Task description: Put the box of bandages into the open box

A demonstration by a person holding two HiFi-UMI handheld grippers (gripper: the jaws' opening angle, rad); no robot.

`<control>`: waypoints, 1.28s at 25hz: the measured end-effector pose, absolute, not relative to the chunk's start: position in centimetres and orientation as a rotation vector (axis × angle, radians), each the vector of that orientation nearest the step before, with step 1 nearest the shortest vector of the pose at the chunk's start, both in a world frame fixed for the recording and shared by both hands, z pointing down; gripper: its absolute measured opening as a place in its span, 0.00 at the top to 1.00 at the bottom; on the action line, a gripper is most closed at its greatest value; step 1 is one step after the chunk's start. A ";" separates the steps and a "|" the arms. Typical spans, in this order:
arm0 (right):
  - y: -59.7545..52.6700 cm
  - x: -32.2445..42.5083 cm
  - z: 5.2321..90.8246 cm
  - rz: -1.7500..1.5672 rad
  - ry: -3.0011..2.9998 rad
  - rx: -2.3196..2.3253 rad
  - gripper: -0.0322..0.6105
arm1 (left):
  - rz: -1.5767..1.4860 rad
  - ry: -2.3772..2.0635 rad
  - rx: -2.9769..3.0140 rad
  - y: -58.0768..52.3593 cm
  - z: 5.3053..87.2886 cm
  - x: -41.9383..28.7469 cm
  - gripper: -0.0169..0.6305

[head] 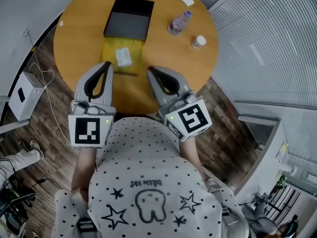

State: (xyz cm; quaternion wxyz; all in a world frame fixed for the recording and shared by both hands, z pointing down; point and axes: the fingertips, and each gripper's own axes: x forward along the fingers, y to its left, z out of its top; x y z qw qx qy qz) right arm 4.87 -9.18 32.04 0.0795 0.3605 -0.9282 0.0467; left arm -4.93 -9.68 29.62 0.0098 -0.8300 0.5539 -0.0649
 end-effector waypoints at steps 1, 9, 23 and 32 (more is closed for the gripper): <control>-9.2 4.7 32.1 0.141 -2.779 1.078 0.94 | -0.204 1.733 -2.591 -9.6 29.6 -5.0 0.96; -9.0 5.4 31.9 0.166 -2.793 1.090 0.94 | -0.193 1.732 -2.587 -9.5 29.4 -4.7 0.96; -9.4 6.3 31.7 0.167 -2.776 1.127 0.94 | -0.182 1.709 -2.601 -9.6 29.1 -4.3 0.96; -9.5 6.4 32.0 0.163 -2.773 1.119 0.94 | -0.178 1.700 -2.614 -9.7 29.2 -3.9 0.96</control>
